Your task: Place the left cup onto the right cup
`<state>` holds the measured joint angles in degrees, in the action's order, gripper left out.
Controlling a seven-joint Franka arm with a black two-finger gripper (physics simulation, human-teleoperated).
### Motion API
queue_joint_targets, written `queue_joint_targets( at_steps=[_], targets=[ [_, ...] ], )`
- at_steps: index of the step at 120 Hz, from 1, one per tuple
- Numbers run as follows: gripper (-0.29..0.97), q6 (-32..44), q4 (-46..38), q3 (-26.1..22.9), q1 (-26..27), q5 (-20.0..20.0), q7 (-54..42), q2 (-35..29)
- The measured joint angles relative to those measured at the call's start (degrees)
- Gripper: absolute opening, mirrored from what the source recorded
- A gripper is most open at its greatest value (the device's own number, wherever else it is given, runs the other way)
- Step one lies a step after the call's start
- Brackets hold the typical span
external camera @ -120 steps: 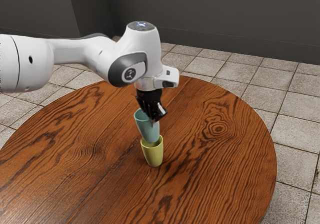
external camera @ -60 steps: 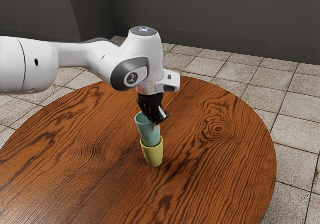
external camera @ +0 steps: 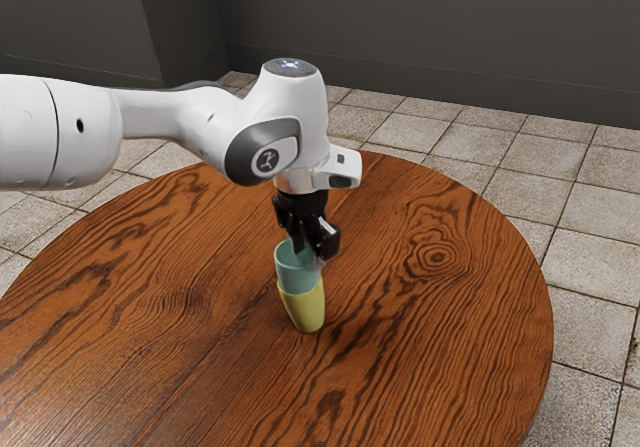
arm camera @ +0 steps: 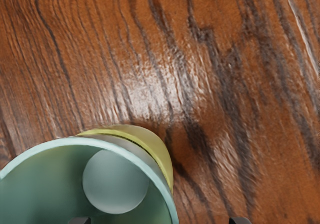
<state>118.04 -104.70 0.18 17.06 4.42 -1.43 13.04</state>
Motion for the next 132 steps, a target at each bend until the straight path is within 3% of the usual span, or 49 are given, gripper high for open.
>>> queue_joint_targets(
  at_steps=[18,42,111,132],
  targets=[
    [0.54,0.0,0.0,0.0,0.0,-0.1,-0.1,-0.3],
    [0.63,-0.6,0.0,0.1,0.0,-0.2,-0.3,-2.0],
    [0.68,-5.2,0.6,0.7,-0.5,-0.8,-0.7,-5.5],
    [0.68,-6.7,2.0,2.9,-0.7,-1.9,-0.9,-6.5]
  ],
)
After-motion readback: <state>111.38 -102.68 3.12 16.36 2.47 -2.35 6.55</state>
